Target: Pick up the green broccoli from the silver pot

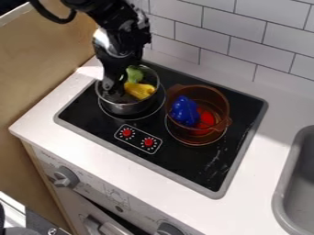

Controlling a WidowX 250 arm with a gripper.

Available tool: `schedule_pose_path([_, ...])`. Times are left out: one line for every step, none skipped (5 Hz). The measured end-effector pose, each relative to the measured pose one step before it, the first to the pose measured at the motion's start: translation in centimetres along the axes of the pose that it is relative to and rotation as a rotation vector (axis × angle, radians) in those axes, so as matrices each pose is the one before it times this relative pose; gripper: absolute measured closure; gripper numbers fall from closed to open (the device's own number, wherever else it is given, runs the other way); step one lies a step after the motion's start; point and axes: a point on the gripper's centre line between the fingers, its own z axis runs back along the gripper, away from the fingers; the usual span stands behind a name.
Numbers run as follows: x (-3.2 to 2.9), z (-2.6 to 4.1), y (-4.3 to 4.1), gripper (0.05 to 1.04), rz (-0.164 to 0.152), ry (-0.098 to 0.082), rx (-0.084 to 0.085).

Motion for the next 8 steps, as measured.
schedule_pose_path([0.053,0.022,-0.354,0.083,-0.0071,-0.0012,-0.0092])
schedule_pose_path([0.079,0.000,-0.053,0.083,0.0072,-0.0050,-0.0033])
schedule_pose_path([-0.406,-0.009,0.334,0.083,-0.0030,-0.0046,-0.0031])
schedule_pose_path([-0.290,0.030,0.251,0.122,-0.0027,-0.0009,0.0065])
schedule_pose_path([-0.164,-0.014,0.389,0.385,-0.0102,0.0095,0.0199])
schedule_pose_path([-0.100,0.001,-0.077,0.602,-0.0188,0.0063,-0.0049])
schedule_pose_path([0.032,0.028,0.066,0.605,-0.0015,-0.0018,0.0025])
schedule_pose_path([-0.191,0.073,0.073,0.605,0.0019,-0.0048,0.0071])
